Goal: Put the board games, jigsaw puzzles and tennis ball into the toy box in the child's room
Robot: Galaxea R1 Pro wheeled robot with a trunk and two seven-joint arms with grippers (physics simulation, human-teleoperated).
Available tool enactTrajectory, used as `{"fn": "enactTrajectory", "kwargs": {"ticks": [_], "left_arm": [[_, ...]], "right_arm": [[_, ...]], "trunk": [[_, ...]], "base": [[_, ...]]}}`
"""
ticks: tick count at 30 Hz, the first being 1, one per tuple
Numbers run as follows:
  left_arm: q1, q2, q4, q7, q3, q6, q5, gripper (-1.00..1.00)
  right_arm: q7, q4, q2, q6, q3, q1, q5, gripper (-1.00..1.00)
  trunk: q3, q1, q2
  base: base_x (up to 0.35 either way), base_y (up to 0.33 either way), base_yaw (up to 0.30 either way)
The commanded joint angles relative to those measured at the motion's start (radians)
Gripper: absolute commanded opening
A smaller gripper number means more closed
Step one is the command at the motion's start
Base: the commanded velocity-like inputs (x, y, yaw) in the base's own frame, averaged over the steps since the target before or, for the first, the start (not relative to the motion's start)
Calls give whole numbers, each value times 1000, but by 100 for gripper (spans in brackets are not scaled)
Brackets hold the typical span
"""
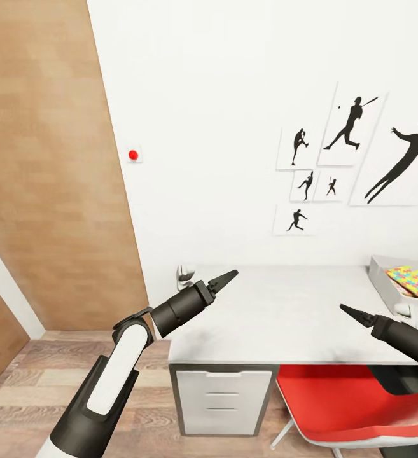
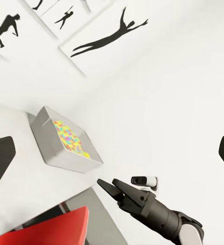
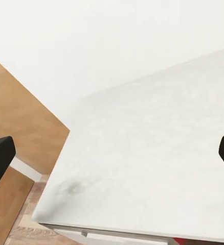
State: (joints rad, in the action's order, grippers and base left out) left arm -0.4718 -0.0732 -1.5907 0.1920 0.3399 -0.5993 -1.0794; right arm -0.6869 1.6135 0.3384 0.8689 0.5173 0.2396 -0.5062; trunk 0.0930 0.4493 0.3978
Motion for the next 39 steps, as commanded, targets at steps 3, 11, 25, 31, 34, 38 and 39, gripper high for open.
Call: {"fn": "enactTrajectory", "kwargs": {"ticks": [3,11,25,31,34,38,39], "left_arm": [[-1,0,0,0,-1,-5,-4,100],[-1,0,1,2,-3,-6,-4,100],[-1,0,3,5,-5,-7,-4,100],[-1,0,3,6,-6,-7,-4,100],[-1,1,3,6,-6,-7,-5,100],[-1,1,3,6,-7,-7,-5,100],[-1,1,3,6,-8,-7,-5,100]], "right_arm": [[-3,0,0,6,1,1,0,100],[-3,0,0,6,1,1,0,100],[-2,0,-1,6,0,1,0,100],[-2,0,-1,6,0,1,0,100],[-2,0,-1,6,0,1,0,100],[-2,0,-1,5,0,1,0,100],[-2,0,0,5,0,1,0,100]], "trunk": [[2,1,2],[2,1,2],[2,1,2],[2,1,2],[2,1,2],[2,1,2],[2,1,2]], "base": [[27,47,-2],[13,24,-1],[-44,107,0],[-97,217,0],[-105,234,0],[-108,240,0],[-110,246,0]]}}
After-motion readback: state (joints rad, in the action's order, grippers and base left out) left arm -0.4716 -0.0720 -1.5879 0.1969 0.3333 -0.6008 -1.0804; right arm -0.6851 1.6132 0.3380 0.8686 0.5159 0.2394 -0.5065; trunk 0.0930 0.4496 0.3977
